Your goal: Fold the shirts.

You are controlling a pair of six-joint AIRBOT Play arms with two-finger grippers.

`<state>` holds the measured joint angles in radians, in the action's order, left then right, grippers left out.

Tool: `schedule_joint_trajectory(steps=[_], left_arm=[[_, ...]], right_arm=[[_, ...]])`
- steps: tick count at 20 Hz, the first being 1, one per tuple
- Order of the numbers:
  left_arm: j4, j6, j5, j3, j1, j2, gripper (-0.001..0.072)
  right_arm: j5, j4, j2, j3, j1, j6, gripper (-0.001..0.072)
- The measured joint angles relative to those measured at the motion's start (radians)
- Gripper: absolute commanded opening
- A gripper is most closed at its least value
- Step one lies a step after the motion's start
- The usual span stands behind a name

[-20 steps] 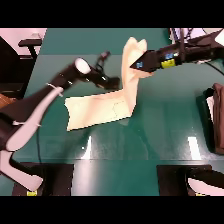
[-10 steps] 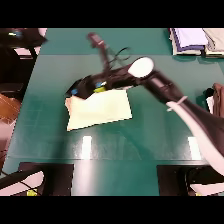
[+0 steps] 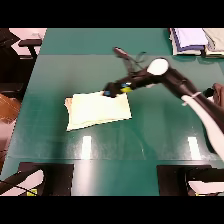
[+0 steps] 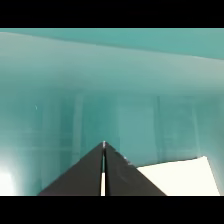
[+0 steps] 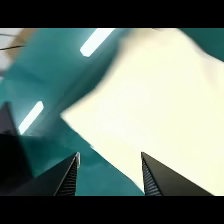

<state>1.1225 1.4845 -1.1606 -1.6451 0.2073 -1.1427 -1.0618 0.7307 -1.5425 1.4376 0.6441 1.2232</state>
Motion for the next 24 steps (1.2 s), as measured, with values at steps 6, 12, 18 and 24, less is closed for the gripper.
schedule_joint_trajectory(steps=[6,12,18,24], left_arm=[[-0.008,0.000,-0.015,0.001,-0.002,0.003,0.0026],[-0.023,0.000,-0.020,0.006,-0.004,-0.001,0.0026],[-0.028,0.000,-0.022,0.006,-0.004,-0.001,0.0026],[-0.048,0.000,-0.046,0.006,-0.011,-0.001,0.0025]], right_arm=[[-0.011,0.039,0.063,-0.304,-0.260,0.071,0.0613],[0.003,-0.148,-0.072,-0.372,-0.291,0.037,0.0573],[0.041,-0.317,-0.199,-0.298,-0.198,-0.034,0.0354],[0.064,-0.262,-0.262,-0.112,-0.149,-0.048,0.0018]])
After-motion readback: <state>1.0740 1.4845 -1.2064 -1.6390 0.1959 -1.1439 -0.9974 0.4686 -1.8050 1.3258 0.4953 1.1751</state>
